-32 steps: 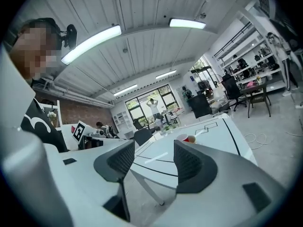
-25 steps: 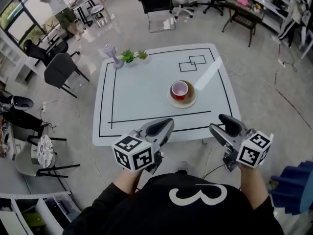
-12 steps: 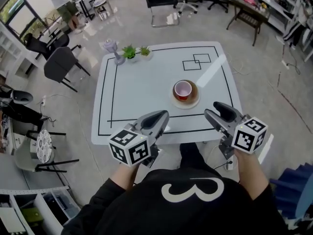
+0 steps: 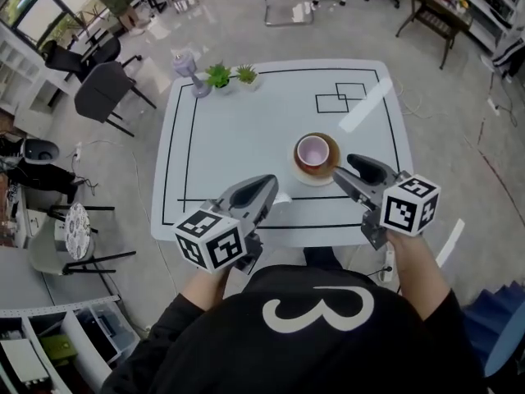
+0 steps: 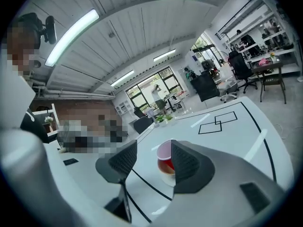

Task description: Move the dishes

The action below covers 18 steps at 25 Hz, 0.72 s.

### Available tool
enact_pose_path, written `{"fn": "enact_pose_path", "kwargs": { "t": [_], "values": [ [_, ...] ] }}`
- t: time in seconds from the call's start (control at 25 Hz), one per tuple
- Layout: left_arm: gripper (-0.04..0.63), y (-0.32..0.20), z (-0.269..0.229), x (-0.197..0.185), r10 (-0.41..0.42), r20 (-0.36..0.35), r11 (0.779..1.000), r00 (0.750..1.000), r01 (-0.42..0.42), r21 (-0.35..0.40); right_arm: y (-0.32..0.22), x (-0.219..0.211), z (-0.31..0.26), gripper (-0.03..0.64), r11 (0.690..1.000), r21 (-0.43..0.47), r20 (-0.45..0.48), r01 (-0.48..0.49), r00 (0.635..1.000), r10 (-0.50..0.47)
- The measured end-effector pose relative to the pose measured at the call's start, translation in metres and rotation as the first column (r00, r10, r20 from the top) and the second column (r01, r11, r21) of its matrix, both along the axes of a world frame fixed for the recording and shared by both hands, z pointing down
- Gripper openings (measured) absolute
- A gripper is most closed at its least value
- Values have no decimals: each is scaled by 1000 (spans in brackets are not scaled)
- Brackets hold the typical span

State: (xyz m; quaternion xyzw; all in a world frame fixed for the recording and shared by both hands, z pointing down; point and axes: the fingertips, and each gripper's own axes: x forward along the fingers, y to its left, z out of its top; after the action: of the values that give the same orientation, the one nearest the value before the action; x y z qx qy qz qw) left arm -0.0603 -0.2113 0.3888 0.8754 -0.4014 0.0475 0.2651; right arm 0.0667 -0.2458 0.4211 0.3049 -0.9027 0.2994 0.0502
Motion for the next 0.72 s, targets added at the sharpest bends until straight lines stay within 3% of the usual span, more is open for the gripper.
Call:
{"fn": "enact_pose_path", "kwargs": {
  "t": [0.36, 0.72],
  "values": [
    [2, -36, 19, -14, -62, -14, 997, 998, 61, -47, -44, -15, 47, 195, 995, -101, -53, 29, 998, -34],
    [2, -42, 33, -29, -112, -34, 991, 993, 109, -83, -66, -25, 72, 123, 982, -188, -81, -4, 997, -11]
  ]
}}
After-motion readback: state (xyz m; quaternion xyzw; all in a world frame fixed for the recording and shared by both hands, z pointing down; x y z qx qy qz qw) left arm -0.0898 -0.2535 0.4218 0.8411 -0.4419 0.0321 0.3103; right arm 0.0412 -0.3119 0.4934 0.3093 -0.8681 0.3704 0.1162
